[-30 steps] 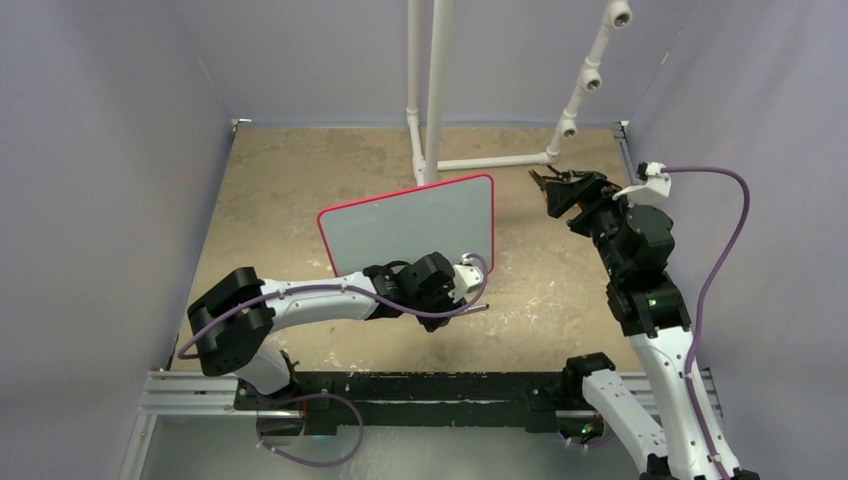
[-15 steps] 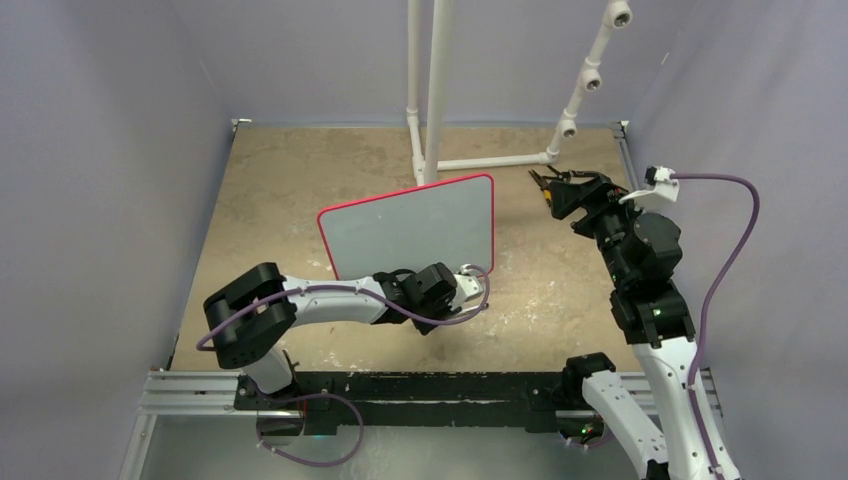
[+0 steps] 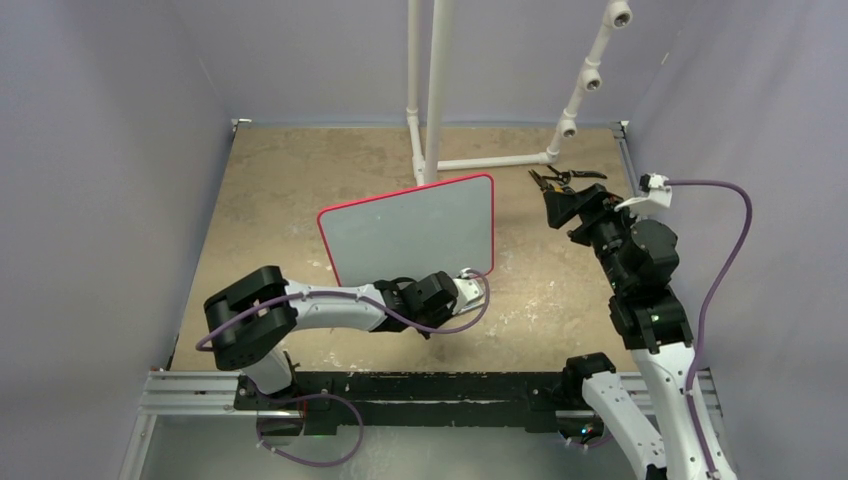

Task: Write a sentence on the whiteboard
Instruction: Open the whiteboard marker at the center of the board.

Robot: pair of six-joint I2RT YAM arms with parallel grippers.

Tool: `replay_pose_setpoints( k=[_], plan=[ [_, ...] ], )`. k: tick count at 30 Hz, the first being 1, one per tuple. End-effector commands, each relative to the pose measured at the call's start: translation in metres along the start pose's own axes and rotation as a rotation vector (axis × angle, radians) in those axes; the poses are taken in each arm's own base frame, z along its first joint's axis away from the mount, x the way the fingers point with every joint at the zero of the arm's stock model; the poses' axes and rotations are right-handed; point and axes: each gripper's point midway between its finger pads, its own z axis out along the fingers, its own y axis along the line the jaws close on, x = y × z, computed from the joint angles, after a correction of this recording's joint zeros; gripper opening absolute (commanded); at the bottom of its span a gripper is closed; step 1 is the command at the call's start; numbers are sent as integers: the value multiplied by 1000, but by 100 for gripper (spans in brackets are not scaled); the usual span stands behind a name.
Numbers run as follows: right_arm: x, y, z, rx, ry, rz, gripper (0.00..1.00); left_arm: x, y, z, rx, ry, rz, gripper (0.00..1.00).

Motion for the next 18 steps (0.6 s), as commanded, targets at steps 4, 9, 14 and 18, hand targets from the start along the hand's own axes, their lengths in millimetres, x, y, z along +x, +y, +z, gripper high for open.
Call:
replay_pose_setpoints(
  k=[4,9,14,18],
  plan=[
    [101,-3,-12,-98,383,110,85,-33,-2,-37,3,-179,-197,0],
    [162,9,-38,-260,652,197,87,-75,-19,-77,128,-344,-280,0],
    [168,21,-52,-357,708,191,89,-96,-28,-106,207,-431,-342,0],
    [175,24,-54,-399,748,205,91,-110,-35,-122,270,-483,-370,0]
  ],
)
